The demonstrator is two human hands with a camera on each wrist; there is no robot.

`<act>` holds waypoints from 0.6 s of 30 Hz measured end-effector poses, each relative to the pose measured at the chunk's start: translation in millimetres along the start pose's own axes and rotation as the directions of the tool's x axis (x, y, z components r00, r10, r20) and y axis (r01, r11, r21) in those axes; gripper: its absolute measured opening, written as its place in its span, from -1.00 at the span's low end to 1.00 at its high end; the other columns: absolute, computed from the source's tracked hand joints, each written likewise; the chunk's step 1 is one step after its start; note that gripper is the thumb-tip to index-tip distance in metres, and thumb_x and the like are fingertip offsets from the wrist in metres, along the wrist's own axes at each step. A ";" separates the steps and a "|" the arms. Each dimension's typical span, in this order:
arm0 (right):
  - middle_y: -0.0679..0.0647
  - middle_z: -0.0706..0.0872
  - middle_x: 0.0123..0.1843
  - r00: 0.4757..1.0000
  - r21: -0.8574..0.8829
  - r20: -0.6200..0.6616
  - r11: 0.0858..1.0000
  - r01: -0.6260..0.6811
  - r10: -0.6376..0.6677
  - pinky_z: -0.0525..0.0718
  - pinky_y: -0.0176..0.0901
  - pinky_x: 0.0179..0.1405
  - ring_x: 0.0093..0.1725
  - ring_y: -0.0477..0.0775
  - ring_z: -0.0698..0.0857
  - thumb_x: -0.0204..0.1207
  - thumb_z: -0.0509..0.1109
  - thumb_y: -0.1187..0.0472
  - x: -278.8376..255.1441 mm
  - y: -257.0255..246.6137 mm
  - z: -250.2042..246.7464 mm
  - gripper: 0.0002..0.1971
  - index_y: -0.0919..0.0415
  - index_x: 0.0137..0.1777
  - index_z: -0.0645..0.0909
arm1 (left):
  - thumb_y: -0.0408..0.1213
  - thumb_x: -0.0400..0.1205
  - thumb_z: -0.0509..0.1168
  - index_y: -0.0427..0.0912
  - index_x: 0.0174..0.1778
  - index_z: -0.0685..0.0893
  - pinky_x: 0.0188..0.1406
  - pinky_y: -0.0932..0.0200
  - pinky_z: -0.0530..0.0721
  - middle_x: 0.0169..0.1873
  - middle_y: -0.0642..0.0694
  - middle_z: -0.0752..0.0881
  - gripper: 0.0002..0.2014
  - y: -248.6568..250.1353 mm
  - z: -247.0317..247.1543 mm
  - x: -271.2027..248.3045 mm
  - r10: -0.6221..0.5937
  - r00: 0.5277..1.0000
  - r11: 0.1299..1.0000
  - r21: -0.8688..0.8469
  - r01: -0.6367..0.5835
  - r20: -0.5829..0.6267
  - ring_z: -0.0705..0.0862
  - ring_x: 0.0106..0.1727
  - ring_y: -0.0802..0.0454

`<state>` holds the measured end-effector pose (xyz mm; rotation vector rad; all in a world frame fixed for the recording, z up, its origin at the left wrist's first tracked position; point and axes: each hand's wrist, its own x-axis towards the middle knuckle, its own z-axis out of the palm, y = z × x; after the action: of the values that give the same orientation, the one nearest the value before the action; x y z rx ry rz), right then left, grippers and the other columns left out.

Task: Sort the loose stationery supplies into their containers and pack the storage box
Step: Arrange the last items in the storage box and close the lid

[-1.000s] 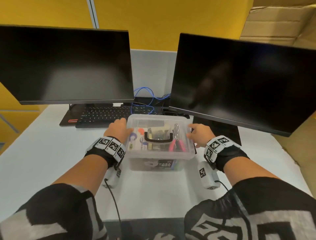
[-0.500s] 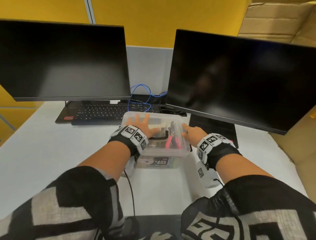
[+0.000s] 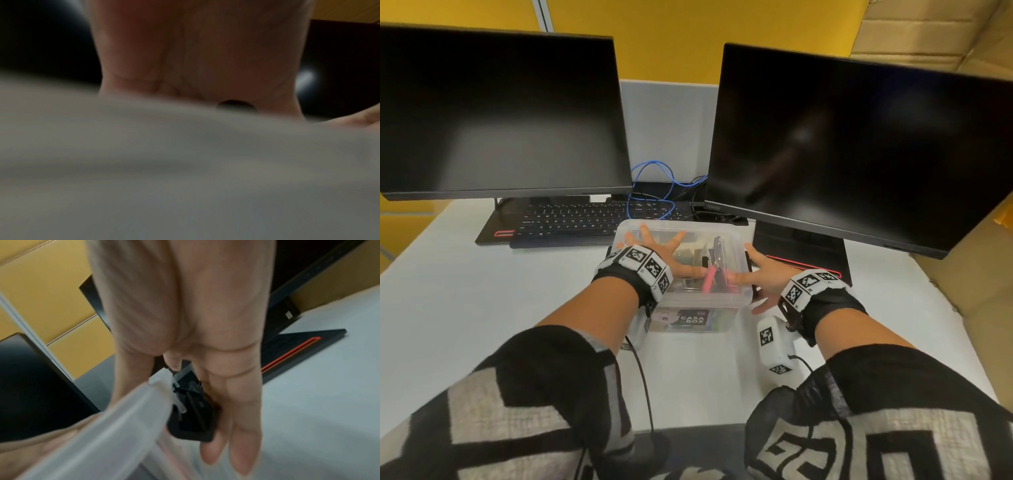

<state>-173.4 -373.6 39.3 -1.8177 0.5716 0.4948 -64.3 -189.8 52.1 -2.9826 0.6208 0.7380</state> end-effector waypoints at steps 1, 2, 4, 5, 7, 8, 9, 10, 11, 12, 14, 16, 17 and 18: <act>0.13 0.38 0.55 0.999 0.041 -0.033 0.999 -0.010 0.012 0.72 0.29 -0.06 0.23 0.35 0.59 0.34 0.59 0.14 4.2 0.6 -1.3 0.06 -0.30 0.61 -0.10 | 0.64 0.21 0.07 0.47 0.55 -0.21 0.52 -0.49 -0.13 0.61 -0.27 -0.36 0.02 0.6 -0.6 -0.9 -0.001 1.000 1.000 -0.005 0.001 0.006 -0.28 0.58 -0.50; 0.13 0.29 0.60 0.996 0.064 -0.080 0.997 -0.031 0.036 0.73 0.27 -0.14 0.28 0.39 0.56 0.24 0.65 0.17 8.1 -0.6 -2.4 0.17 -0.26 0.63 -0.14 | 0.64 0.22 0.08 0.47 0.55 -0.21 0.52 -0.50 -0.13 0.61 -0.27 -0.36 0.02 0.8 -1.1 -1.2 -0.002 1.000 1.000 -0.010 0.003 0.014 -0.28 0.58 -0.51; 0.13 0.31 0.58 0.979 0.022 -0.197 0.998 -0.050 0.053 0.73 0.21 -0.21 0.26 0.38 0.59 0.13 0.71 0.14 8.6 -6.2 -0.4 0.23 -0.12 0.64 -0.10 | 0.63 0.22 0.08 0.46 0.55 -0.22 0.51 -0.50 -0.12 0.61 -0.27 -0.37 0.02 1.2 -1.8 -1.0 -0.006 1.000 1.000 -0.017 0.007 0.021 -0.29 0.58 -0.52; 0.13 0.47 0.47 0.970 -0.062 -0.241 0.997 -0.056 0.039 0.74 0.21 -0.15 0.19 0.33 0.64 0.08 0.73 0.06 8.5 -8.7 0.3 0.16 0.02 0.62 0.08 | 0.63 0.22 0.07 0.46 0.55 -0.22 0.51 -0.51 -0.13 0.61 -0.27 -0.37 0.02 1.9 -1.9 -1.4 -0.007 1.000 1.000 -0.016 0.007 0.020 -0.29 0.58 -0.52; 0.20 0.74 0.11 0.953 -0.248 -0.302 0.965 -0.086 0.008 0.75 0.20 -0.02 0.01 0.24 0.75 0.01 0.72 -0.11 9.3 -10.7 1.9 -0.12 0.31 0.28 0.52 | 0.64 0.22 0.06 0.45 0.56 -0.22 0.51 -0.51 -0.14 0.61 -0.27 -0.36 0.02 2.5 -0.8 -2.2 -0.008 1.000 1.000 -0.011 0.008 0.009 -0.28 0.58 -0.52; 0.23 0.77 -0.01 0.943 -0.292 -0.333 0.951 -0.097 -0.006 0.75 0.20 0.00 -0.04 0.23 0.77 0.05 0.70 -0.14 7.8 -12.2 4.0 -0.26 0.36 0.10 0.60 | 0.64 0.21 0.06 0.45 0.56 -0.22 0.51 -0.51 -0.14 0.61 -0.27 -0.36 0.02 2.8 0.3 -2.6 -0.010 1.000 1.000 -0.010 0.010 0.001 -0.27 0.58 -0.51; 0.25 0.78 -0.03 0.931 -0.317 -0.364 0.943 -0.101 -0.023 0.75 0.19 0.02 -0.03 0.22 0.77 0.12 0.68 -0.12 7.0 -13.1 5.5 -0.35 0.39 0.00 0.62 | 0.65 0.20 0.05 0.46 0.56 -0.21 0.51 -0.51 -0.14 0.61 -0.27 -0.35 0.02 3.5 1.0 -3.0 -0.013 1.000 1.000 -0.009 0.013 -0.008 -0.27 0.58 -0.51; 0.26 0.76 -0.02 0.919 -0.349 -0.392 0.931 -0.110 -0.038 0.75 0.17 0.03 -0.02 0.22 0.77 0.19 0.66 -0.09 6.4 -14.5 6.9 -0.40 0.39 -0.02 0.61 | 0.66 0.20 0.04 0.46 0.56 -0.21 0.50 -0.51 -0.14 0.62 -0.27 -0.34 0.02 4.0 1.7 -3.5 -0.016 1.000 1.000 -0.007 0.016 -0.017 -0.26 0.58 -0.51; 0.25 0.74 -0.03 0.911 -0.381 -0.409 0.918 -0.114 -0.056 0.75 0.13 0.03 -0.02 0.20 0.75 0.26 0.62 -0.07 5.0 -17.3 8.7 -0.46 0.39 -0.02 0.60 | 0.65 0.20 0.04 0.46 0.56 -0.20 0.49 -0.50 -0.14 0.62 -0.27 -0.34 0.02 4.7 1.9 -4.2 -0.018 1.000 1.000 -0.007 0.018 -0.023 -0.25 0.58 -0.52; 0.23 0.72 -0.06 0.905 -0.417 -0.417 0.903 -0.109 -0.083 0.75 0.07 0.02 -0.05 0.18 0.74 0.34 0.56 -0.07 2.2 -22.1 11.2 -0.52 0.37 -0.07 0.58 | 0.65 0.21 0.05 0.46 0.56 -0.20 0.49 -0.50 -0.14 0.62 -0.27 -0.34 0.02 5.3 2.0 -4.3 -0.022 0.999 1.000 -0.009 0.022 -0.026 -0.25 0.58 -0.51; 0.16 0.63 -0.21 0.911 -0.499 -0.396 0.860 -0.110 -0.113 0.71 -0.07 -0.11 -0.12 0.14 0.66 0.45 0.41 -0.19 -3.9 -33.1 18.1 -0.51 0.30 -0.25 0.50 | 0.63 0.24 0.06 0.44 0.57 -0.19 0.49 -0.49 -0.16 0.62 -0.27 -0.34 0.01 6.9 2.0 -5.6 -0.030 0.999 0.999 -0.015 0.029 -0.032 -0.27 0.58 -0.51; 0.15 0.61 -0.13 0.919 -0.583 -0.380 0.798 -0.154 -0.100 0.58 -0.14 -0.16 -0.02 0.17 0.63 0.43 0.31 -0.34 -6.4 -39.4 29.5 -0.38 0.33 -0.11 0.54 | 0.62 0.25 0.07 0.43 0.58 -0.19 0.49 -0.48 -0.17 0.62 -0.26 -0.35 0.00 7.8 1.8 -7.1 -0.036 0.999 0.999 -0.015 0.036 -0.034 -0.28 0.59 -0.50; 0.21 0.58 0.08 0.916 -0.603 -0.393 0.775 -0.188 -0.083 0.57 -0.12 -0.05 0.13 0.21 0.61 0.39 0.33 -0.37 -6.4 -40.1 35.7 -0.25 0.38 0.18 0.50 | 0.62 0.25 0.07 0.43 0.58 -0.19 0.49 -0.48 -0.18 0.62 -0.26 -0.35 0.01 8.0 1.4 -7.3 -0.036 0.999 0.999 -0.018 0.035 -0.033 -0.28 0.59 -0.49; 0.29 0.46 0.30 0.913 -0.599 -0.405 0.770 -0.220 -0.054 0.56 -0.05 0.09 0.29 0.26 0.53 0.34 0.37 -0.38 -5.9 -38.2 41.6 -0.05 0.37 0.47 0.28 | 0.62 0.25 0.08 0.43 0.58 -0.19 0.49 -0.48 -0.18 0.62 -0.26 -0.36 0.01 7.8 1.6 -6.7 -0.037 0.999 0.999 -0.021 0.036 -0.030 -0.29 0.59 -0.49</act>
<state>-157.2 -322.8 59.0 -2.5956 0.8412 0.3978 -73.4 -194.3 54.4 -3.0201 0.5620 0.7026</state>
